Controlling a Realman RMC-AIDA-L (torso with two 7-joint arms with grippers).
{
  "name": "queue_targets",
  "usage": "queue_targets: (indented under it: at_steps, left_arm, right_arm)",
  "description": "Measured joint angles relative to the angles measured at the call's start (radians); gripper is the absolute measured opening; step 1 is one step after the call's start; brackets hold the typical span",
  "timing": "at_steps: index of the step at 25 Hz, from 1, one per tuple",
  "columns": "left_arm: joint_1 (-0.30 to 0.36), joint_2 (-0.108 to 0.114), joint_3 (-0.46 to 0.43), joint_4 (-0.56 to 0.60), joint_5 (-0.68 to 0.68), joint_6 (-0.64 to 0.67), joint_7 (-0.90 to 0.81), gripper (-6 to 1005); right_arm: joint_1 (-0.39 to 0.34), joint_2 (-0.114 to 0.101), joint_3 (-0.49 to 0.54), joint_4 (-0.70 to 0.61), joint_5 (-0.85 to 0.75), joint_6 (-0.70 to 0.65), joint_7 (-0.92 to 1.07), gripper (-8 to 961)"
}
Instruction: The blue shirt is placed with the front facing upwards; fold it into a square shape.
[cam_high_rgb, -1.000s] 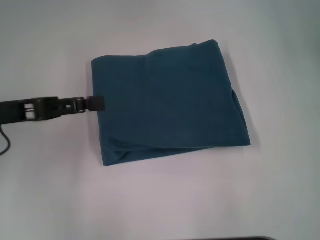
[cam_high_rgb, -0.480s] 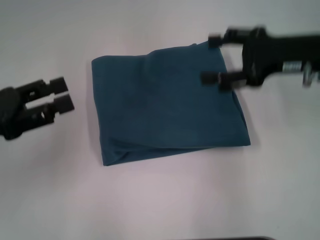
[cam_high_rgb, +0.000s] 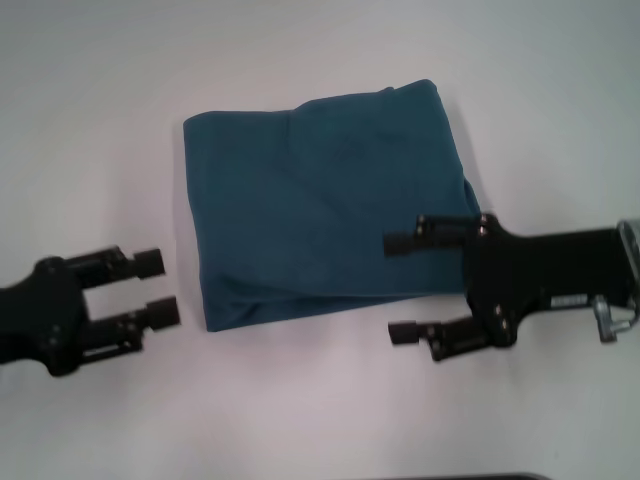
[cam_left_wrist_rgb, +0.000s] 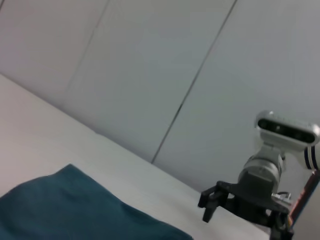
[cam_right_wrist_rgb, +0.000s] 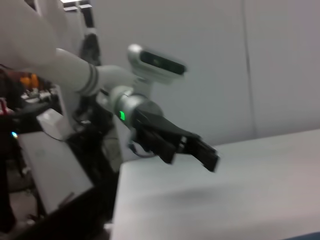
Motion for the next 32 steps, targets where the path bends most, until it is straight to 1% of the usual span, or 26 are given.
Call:
queue_targets:
  at_steps: [4, 6, 7, 8, 9, 12, 15, 17, 20, 24, 26, 29, 32]
  left_arm:
    - [0.002, -0.023, 0.007, -0.005, 0.033, -0.007, 0.088, 677]
    - [-0.001, -0.032, 0.010, -0.005, 0.053, -0.016, 0.164, 678]
    - [-0.005, -0.036, 0.011, 0.002, 0.063, -0.027, 0.245, 678]
    - [-0.005, -0.036, 0.011, 0.002, 0.063, -0.027, 0.245, 678]
    - [-0.004, -0.039, 0.008, 0.006, 0.063, -0.030, 0.289, 679]
    - [0.001, -0.058, -0.015, 0.021, 0.053, -0.033, 0.412, 679]
    - [-0.003, -0.073, -0.035, 0.025, 0.050, -0.041, 0.439, 680]
    - [-0.010, -0.076, -0.034, 0.026, 0.053, -0.043, 0.431, 680]
    - [-0.017, -0.079, -0.039, 0.016, 0.048, -0.039, 0.372, 681]
    - [-0.029, -0.079, -0.074, 0.001, 0.016, -0.055, 0.196, 687]
    - [-0.033, -0.080, -0.066, -0.006, 0.018, -0.061, 0.143, 699]
    - [-0.032, -0.087, -0.021, -0.020, 0.031, -0.091, 0.071, 715]
    - [-0.031, -0.087, 0.005, -0.023, 0.035, -0.116, 0.046, 758]
  right_arm:
    - [-0.014, 0.000, -0.001, 0.013, -0.005, -0.032, -0.005, 916]
    - [-0.017, -0.002, 0.001, 0.014, -0.006, -0.029, -0.003, 916]
    - [-0.017, -0.003, 0.004, 0.014, -0.006, -0.027, -0.003, 916]
    - [-0.018, -0.003, 0.005, 0.014, -0.006, -0.026, -0.002, 916]
    - [-0.018, -0.003, 0.006, 0.015, -0.006, -0.025, -0.002, 916]
    - [-0.018, -0.003, 0.005, 0.015, -0.006, -0.021, 0.001, 916]
    - [-0.018, -0.003, 0.002, 0.016, -0.006, -0.020, 0.007, 916]
    - [-0.019, -0.004, 0.002, 0.016, -0.007, -0.016, 0.013, 916]
    - [-0.019, -0.004, 0.001, 0.015, -0.007, -0.013, 0.017, 916]
    - [-0.019, -0.004, 0.004, 0.015, -0.007, -0.012, 0.018, 915]
    - [-0.019, -0.004, 0.005, 0.015, -0.007, -0.012, 0.022, 915]
    - [-0.015, -0.004, 0.006, 0.015, -0.007, -0.012, 0.028, 915]
    - [-0.012, -0.004, 0.007, 0.012, -0.007, -0.012, 0.032, 915]
